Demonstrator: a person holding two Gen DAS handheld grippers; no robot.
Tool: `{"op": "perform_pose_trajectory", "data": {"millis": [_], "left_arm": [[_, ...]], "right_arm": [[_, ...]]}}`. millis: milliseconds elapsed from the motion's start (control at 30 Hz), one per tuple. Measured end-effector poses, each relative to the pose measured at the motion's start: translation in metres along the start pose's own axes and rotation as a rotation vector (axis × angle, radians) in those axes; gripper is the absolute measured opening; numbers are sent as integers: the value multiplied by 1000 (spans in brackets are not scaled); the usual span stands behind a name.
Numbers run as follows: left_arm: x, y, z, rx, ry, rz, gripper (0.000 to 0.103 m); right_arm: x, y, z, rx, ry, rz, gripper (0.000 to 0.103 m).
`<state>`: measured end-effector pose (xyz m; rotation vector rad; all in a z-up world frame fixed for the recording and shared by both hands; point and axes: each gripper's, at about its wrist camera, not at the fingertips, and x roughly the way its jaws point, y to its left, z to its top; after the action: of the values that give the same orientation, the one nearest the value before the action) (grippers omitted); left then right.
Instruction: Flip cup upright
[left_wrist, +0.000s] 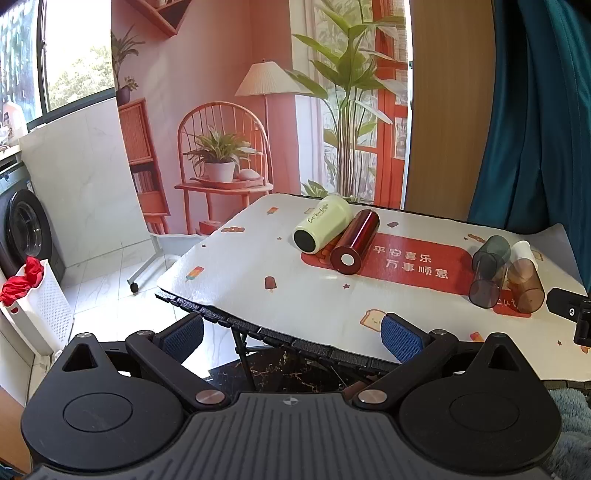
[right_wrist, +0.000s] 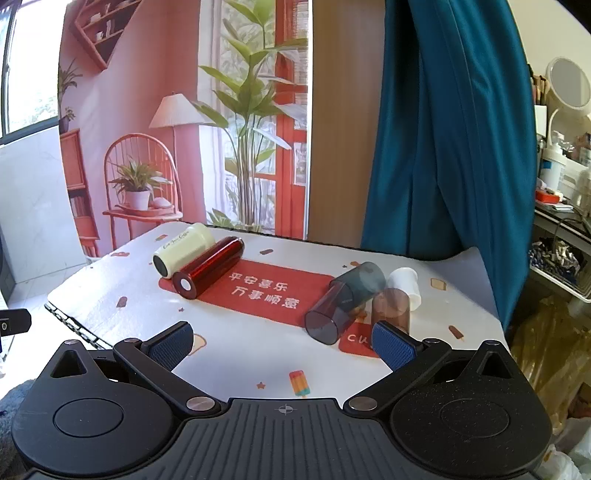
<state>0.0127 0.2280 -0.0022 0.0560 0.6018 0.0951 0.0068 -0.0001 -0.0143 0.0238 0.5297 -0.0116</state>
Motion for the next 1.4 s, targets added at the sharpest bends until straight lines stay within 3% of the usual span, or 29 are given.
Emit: {"op": "perform_pose_trajectory", "data": {"millis": [1400], "left_arm": [[2,1,-1,-7,31,2,103]], "right_arm": [[-1,0,0,15,25,2,103]]}}
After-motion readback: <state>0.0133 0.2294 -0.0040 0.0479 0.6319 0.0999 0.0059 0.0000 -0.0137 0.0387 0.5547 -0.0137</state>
